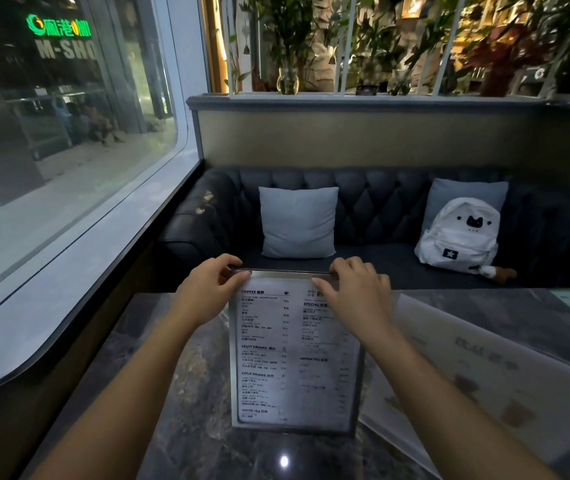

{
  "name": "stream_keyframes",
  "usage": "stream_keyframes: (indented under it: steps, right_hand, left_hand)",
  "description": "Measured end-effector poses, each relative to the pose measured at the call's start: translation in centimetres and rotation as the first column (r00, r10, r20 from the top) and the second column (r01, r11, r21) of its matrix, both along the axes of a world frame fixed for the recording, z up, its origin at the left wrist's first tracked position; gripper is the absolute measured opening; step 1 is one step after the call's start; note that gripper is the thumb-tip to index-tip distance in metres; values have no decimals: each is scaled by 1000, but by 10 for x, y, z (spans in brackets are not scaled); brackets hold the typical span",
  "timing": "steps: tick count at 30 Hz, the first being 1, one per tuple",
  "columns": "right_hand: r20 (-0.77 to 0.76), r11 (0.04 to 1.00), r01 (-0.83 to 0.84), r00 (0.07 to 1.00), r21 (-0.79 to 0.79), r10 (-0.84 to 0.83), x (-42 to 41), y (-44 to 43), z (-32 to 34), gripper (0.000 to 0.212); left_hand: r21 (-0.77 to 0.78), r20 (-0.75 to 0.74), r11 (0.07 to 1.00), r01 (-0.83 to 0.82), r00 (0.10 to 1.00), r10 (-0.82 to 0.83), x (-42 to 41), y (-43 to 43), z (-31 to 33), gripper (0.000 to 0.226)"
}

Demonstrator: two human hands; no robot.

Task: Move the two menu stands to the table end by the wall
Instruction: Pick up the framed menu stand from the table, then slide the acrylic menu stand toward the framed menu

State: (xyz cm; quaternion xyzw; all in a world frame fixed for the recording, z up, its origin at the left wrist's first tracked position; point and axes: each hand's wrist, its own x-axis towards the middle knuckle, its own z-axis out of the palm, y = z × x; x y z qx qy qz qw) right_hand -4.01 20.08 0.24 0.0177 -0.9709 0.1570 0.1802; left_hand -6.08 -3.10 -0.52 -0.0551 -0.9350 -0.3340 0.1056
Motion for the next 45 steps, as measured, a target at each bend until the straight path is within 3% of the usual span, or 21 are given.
stream_keyframes:
  steps: [4,7,15,24,28,34,45]
  right_hand:
    - [-85,999,-17,996,31,19,12,7,15,49]
    - [-120,998,5,993,63,3,24,22,31,47]
    - [-57,984,151,988,97,-146,73,89,44,46]
    - [-6,933,350,936,85,-351,129,152,29,41]
    - [-54,898,439,897,-15,-439,143,171,20,34]
    - [-53,871,362,915,-333,-401,152,184,11,22]
    - [-66,832,288,931,-474,-360,137,199,5,16]
  left_hand:
    - [-350,-340,936,-36,936,-91,9,22,16,38]
    - [-391,-434,920,26,876,-209,17,48,32,46]
    - [-329,-382,905,271,838,-390,28,123,42,43]
    - [-326,-297,822,468,774,-559,38,189,32,34]
    - [-296,-244,781,550,747,-618,38,203,26,25]
    - [-239,-261,815,528,774,-577,39,209,20,20]
    - [-161,-318,873,461,813,-488,46,213,13,27]
